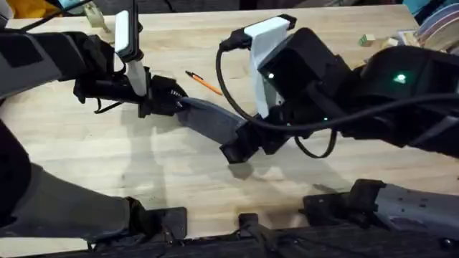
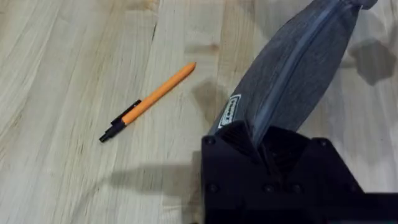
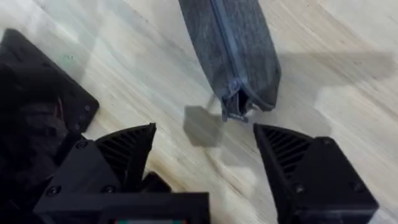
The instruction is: Unzip the bag, pick up the pens from the table one at a time and place them inside, then zip the bag closed.
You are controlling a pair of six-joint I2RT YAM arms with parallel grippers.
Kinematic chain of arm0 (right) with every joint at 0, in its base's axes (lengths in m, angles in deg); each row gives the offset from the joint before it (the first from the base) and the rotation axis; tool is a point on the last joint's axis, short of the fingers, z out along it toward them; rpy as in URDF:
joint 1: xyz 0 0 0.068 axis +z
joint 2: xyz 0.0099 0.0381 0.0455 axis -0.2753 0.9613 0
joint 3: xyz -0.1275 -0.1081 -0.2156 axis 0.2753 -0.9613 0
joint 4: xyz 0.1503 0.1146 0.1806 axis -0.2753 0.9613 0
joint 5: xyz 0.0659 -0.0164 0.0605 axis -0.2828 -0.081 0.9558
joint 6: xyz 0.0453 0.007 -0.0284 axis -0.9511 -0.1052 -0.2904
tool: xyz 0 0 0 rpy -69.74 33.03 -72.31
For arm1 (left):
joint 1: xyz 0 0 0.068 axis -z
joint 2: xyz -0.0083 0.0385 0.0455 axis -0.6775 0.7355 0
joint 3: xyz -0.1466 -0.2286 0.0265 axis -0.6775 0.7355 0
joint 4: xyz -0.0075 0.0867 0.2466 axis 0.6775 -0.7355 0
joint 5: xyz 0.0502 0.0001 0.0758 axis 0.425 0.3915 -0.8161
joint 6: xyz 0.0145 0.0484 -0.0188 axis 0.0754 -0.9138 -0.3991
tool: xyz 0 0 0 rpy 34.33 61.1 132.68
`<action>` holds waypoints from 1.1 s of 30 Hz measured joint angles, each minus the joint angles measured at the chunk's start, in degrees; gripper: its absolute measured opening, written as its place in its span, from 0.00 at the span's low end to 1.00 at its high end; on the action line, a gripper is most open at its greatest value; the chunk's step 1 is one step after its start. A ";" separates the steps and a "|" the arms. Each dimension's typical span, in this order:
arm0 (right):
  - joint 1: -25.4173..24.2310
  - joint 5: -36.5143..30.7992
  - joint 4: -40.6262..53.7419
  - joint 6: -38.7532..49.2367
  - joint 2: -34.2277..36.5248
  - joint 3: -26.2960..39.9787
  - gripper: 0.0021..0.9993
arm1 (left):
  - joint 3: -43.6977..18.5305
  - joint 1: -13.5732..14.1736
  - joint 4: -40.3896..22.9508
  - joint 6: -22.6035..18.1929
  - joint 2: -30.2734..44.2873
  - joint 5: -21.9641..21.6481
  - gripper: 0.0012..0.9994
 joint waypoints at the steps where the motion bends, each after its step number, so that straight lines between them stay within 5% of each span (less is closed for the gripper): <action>1: 0.01 0.00 -0.34 -0.34 0.33 0.00 0.94 | 0.00 0.00 0.00 0.00 0.00 0.00 0.04; 16: 0.01 -0.15 -3.38 -1.75 3.99 0.02 0.82 | 0.00 0.00 -0.02 0.00 0.00 0.00 0.04; 33: 0.01 -1.49 -5.08 -2.08 7.27 0.07 0.42 | 0.00 0.00 -0.22 0.00 0.00 -0.02 0.04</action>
